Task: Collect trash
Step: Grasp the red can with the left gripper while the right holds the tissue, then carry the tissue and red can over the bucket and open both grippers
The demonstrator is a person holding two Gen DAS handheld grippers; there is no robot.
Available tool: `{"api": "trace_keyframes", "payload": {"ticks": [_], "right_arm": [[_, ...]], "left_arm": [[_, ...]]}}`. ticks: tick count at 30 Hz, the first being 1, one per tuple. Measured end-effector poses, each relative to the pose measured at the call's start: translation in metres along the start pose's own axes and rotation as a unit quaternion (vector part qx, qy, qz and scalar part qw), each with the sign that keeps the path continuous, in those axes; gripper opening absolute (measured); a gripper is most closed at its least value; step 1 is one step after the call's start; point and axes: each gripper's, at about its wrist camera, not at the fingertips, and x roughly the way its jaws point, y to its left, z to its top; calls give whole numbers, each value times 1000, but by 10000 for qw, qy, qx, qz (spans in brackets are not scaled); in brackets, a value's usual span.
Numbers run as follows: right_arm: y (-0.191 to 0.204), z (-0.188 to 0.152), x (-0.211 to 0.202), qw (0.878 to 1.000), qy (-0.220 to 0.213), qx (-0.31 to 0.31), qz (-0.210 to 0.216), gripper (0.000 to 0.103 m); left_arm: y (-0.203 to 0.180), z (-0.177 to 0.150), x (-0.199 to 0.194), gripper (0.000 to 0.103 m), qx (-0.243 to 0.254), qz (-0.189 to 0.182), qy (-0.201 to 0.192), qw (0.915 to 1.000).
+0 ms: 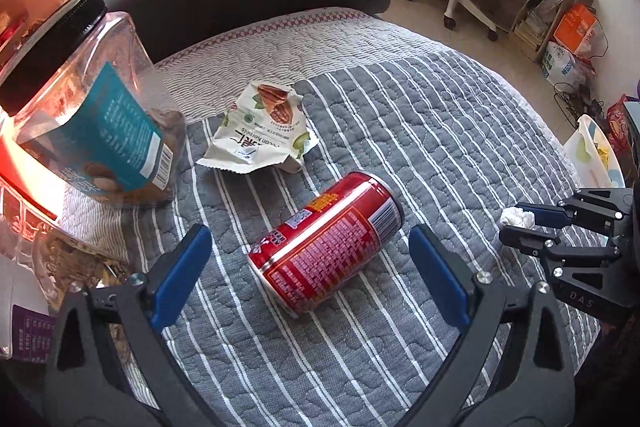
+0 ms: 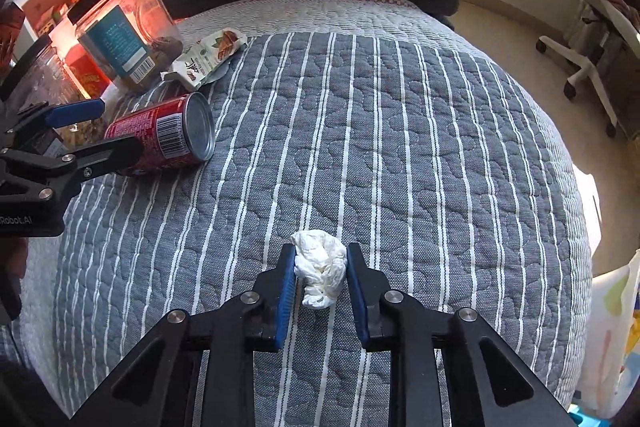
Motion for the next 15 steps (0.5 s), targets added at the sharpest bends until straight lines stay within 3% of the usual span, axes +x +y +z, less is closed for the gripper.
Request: {"api": "trace_keyframes", "payload": {"ticks": [5,8,11,15], "right_arm": [[-19,-3,-22,9998,-61,192,51,25],[-30,-15,-37,9998,-84,199,-9,26],[-41,-22,-49,9997,-53,241,-67,26],[-52,-30,-66,9995,-107,270,-144,26]], "left_arm": [[-12,8,17,93,204,-274,209,9992],[-21,3,26,82,382,-400,511,9972],[-29,-4,32,59,488,-480,804,9944],[-43,-11,30,54,612,-377,976,9926]]}}
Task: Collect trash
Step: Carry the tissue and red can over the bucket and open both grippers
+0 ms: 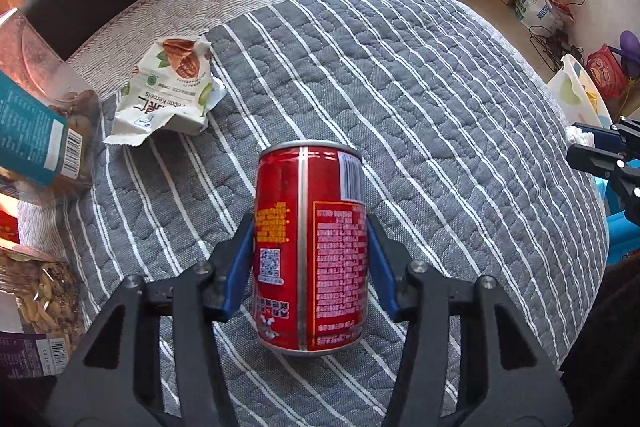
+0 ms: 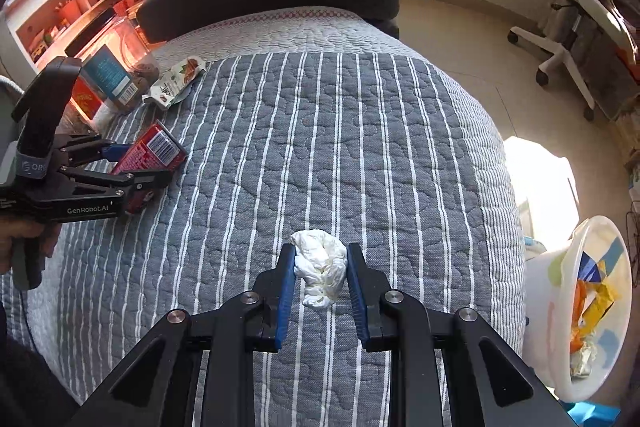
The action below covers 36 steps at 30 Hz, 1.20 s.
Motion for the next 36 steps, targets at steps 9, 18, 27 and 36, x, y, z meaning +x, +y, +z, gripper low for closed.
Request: {"api": "trace_keyframes", "payload": {"ticks": [9,18,27,36], "right_arm": [[-25,-15,-38,9996,-166,206,-70,26],[-67,-40,-71,9975,-289,578,-271,26],[-140,-75,-99,9895,-290,1293,-579,26],[-224,-114,-131,9725,-406,2132,-845,26]], "left_arm": [[-21,-12,-18,54,-445,-142,95,9989],[-61,-3,-46,54,-651,-560,-249,9960],[-143,28,-50,54,-392,-995,-402,9934],[-237,65,-48,54,-32,-1440,-600,9877]]}}
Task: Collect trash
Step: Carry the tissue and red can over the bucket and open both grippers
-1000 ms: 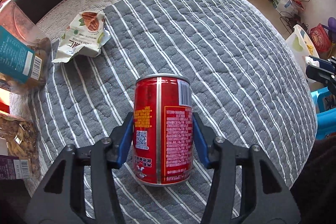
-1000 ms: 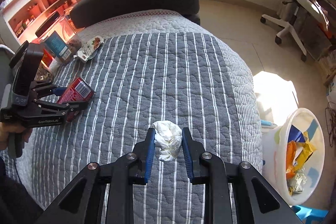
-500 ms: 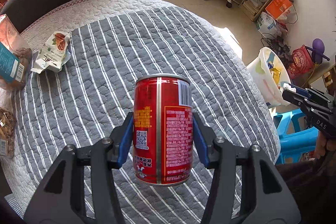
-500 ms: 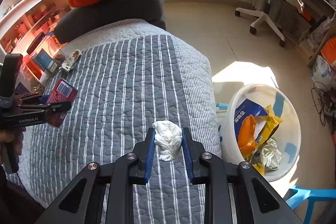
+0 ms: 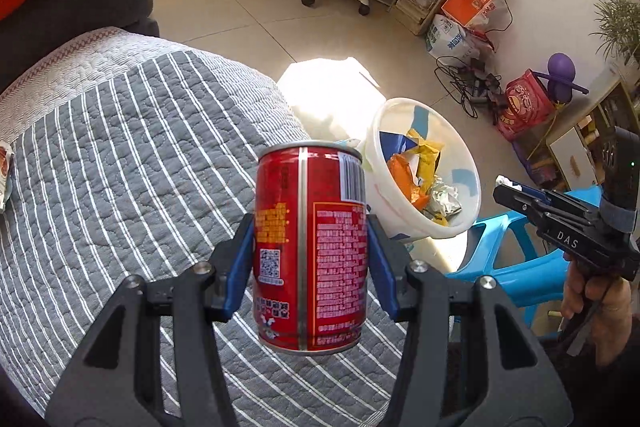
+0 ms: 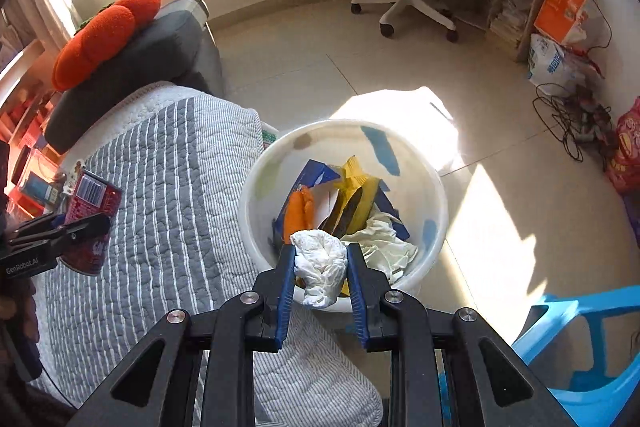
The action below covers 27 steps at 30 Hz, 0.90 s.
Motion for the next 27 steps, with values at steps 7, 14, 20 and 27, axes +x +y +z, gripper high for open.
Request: {"api": "trace_keyframes", "payload": {"ticks": [7,14,20,27], "right_arm": [[-57,-6,-6,9986,2,501,-158,26],[-83,-6,-14,9969,-39,762,-201,26],[-77,0,-10,9966,-29,795,-199,26],[-65,7,-2,9974,-7,692,-213,26]], "left_arm": [[-62,17,42,54,386,-378,-48,9985],[-76,32,70,54,479,-590,-258,9968],[-70,29,70,79,470,-438,-491,9967],[-62,24,39,96,636,286,-509,9963]]}}
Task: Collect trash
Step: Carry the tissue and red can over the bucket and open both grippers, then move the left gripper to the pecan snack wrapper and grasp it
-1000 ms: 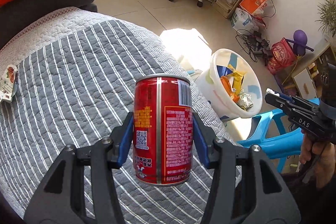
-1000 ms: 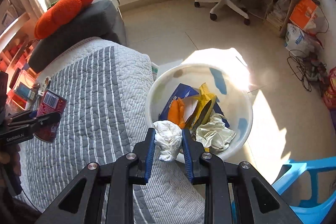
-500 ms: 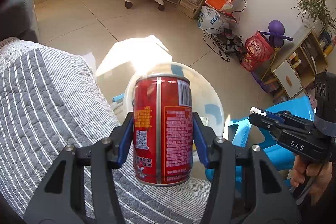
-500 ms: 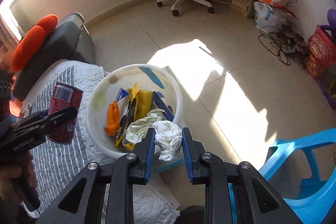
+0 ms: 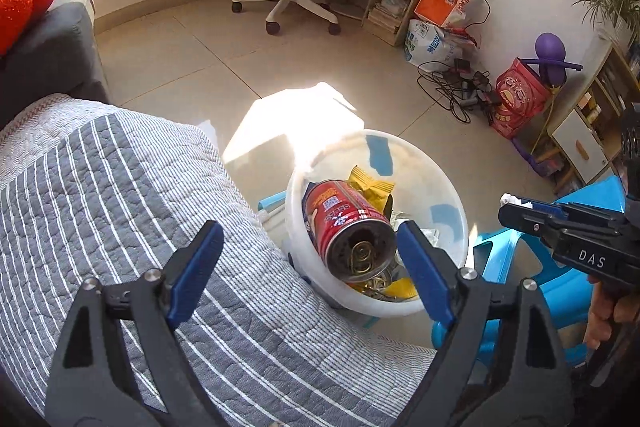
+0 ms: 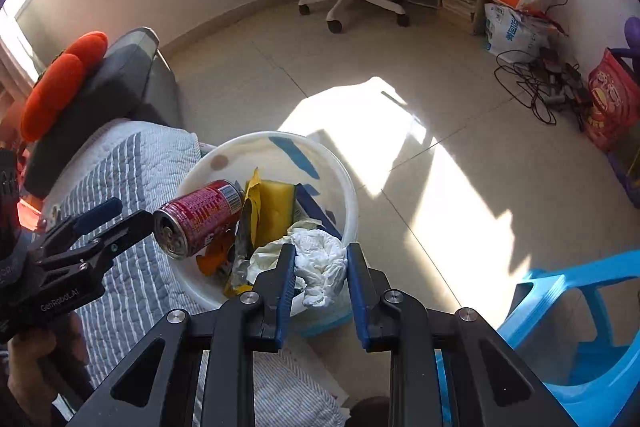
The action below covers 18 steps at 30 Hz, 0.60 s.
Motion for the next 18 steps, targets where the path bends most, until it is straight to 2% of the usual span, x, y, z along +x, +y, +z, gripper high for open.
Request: {"api": "trace_keyframes", "payload": {"ticks": [1,8,10,11,13,14,15,18], "right_arm": [[2,1,1,10000,3,-10,-4,26],[19,9,10,10000,33,-51,0,27],[23,11,12,10000,42,-23,30,30],[25,12,12,10000,31,-5,20,33],[27,14,14,10000,79,17,53,52],[28,14,13,10000,73,42,53,65],[28,14,12,10000,26,60,46,68],[33,15,8,10000,-21,6,41,68]], "left_arm": [[4,-2,-3,102,-23,106,39,9999],[38,-19,-29,102,-354,466,186,9981],[47,-25,-37,102,-425,500,246,9975],[51,-27,-41,102,-462,538,264,9971],[58,-32,-50,102,-515,581,272,9966],[62,-35,-54,102,-539,617,289,9962],[65,-38,-58,102,-560,644,306,9959],[76,-48,-69,102,-613,748,381,9946]]}}
